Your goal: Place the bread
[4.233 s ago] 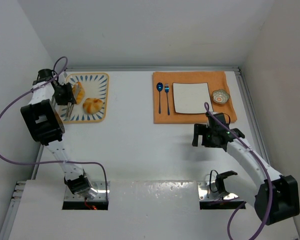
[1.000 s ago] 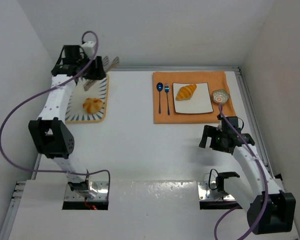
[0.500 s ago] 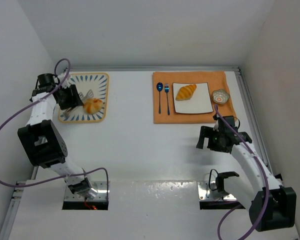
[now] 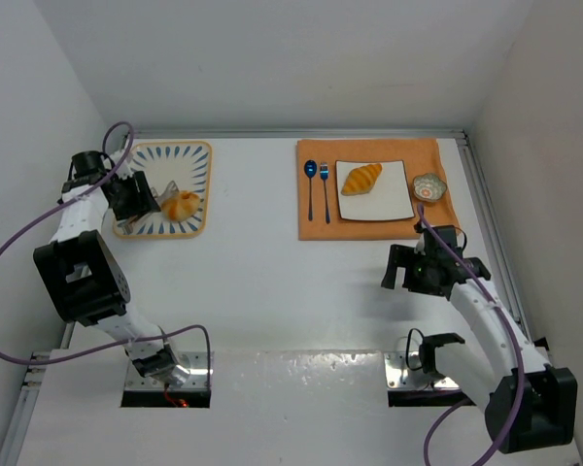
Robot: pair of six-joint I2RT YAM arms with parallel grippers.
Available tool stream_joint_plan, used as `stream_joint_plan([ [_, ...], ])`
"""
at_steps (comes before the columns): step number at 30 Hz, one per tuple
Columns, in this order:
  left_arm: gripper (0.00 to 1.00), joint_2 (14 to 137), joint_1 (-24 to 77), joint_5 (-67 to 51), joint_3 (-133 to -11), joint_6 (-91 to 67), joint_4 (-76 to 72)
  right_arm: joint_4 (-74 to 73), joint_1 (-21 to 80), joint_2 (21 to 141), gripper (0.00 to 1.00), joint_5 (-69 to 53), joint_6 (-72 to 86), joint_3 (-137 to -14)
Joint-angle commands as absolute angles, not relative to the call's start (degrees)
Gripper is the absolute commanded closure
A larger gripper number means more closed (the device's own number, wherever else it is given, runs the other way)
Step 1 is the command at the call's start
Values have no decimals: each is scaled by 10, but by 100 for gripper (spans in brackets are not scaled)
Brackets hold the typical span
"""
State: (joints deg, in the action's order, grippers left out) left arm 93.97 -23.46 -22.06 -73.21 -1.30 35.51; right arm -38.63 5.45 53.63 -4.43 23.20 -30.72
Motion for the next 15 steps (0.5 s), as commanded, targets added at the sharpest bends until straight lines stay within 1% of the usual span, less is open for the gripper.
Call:
stream_joint_plan([
  [1, 40, 927, -241, -213, -728, -22, 324, -377, 57, 523, 3, -35, 240, -314],
  [9, 40, 944, -241, -207, -709, -27, 319, -382, 65, 530, 4, -33, 246, -316],
  [15, 40, 949, -252, -242, -690, -45, 319, -388, 66, 511, 4, -17, 252, -311],
])
